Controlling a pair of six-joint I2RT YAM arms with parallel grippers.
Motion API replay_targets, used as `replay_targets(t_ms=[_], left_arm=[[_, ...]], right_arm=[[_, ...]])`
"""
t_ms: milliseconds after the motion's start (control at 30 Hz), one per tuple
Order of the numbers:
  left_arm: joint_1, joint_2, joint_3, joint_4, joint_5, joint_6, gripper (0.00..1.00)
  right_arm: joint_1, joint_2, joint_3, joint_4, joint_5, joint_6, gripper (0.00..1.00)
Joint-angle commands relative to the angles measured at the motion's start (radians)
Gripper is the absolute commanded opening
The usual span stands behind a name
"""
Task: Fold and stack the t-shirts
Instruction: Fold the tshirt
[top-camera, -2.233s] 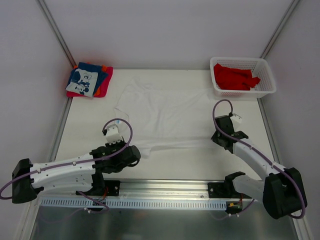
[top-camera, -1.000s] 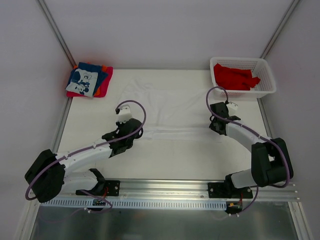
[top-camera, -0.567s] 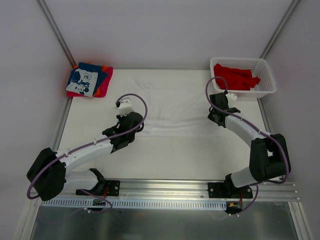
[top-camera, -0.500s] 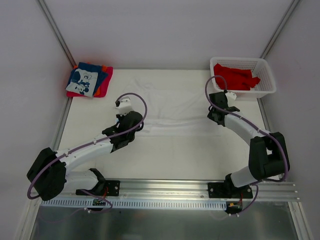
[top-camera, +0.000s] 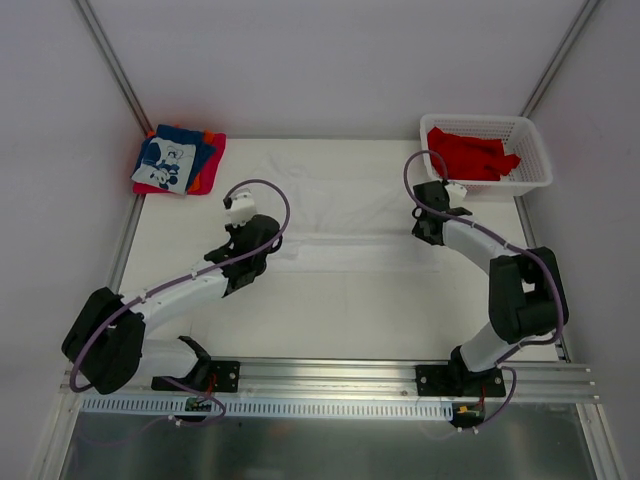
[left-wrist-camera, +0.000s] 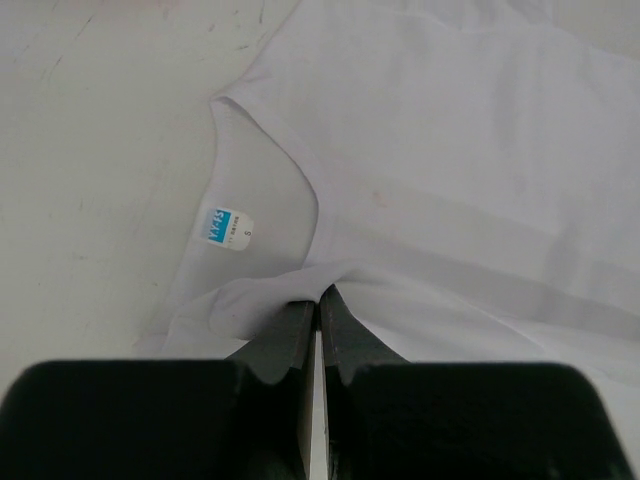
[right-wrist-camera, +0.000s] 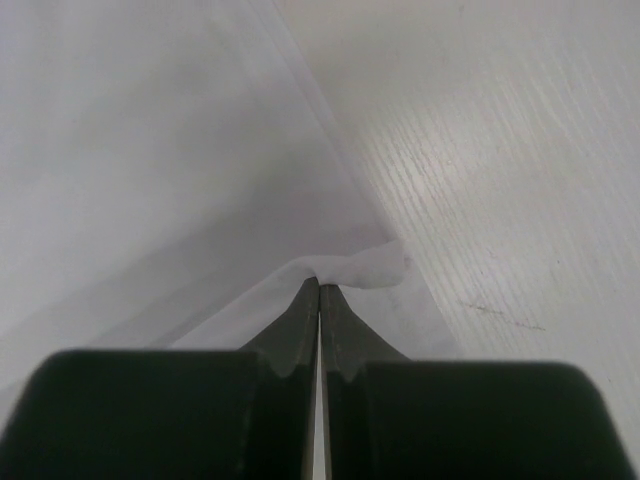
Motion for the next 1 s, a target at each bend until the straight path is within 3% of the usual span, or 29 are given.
replay_targets(t_ms=[0,733,833,867,933,967], left_arm=[[0.042,0.02,0.008,0.065,-0.003,0.025,0.0],[0.107,0.203,0.028,0.201,0.045,0.057,0.0],[0.111,0.232,0.037,0.213,0.042,0.062,0.0],[0.114,0.238,0.039,0.216,0.042,0.062,0.0],[0.116,0.253,0.043,0.225,0.045,0.062,0.03],[0.119,0.26,0.043,0.231,0.047,0.066,0.05]], right_arm=[[-0.015,0.031,0.066,0.007,0.025,-0.018,0.0],[-0.025,0.2,0.181,0.01,0.031,-0.033,0.01],[-0.03,0.212,0.193,0.01,0.037,-0.037,0.26],[-0.03,0.215,0.198,0.011,0.043,-0.037,0.56],[-0.032,0.226,0.205,0.01,0.054,-0.04,0.8],[-0.035,0.229,0.209,0.01,0.057,-0.04,0.98]])
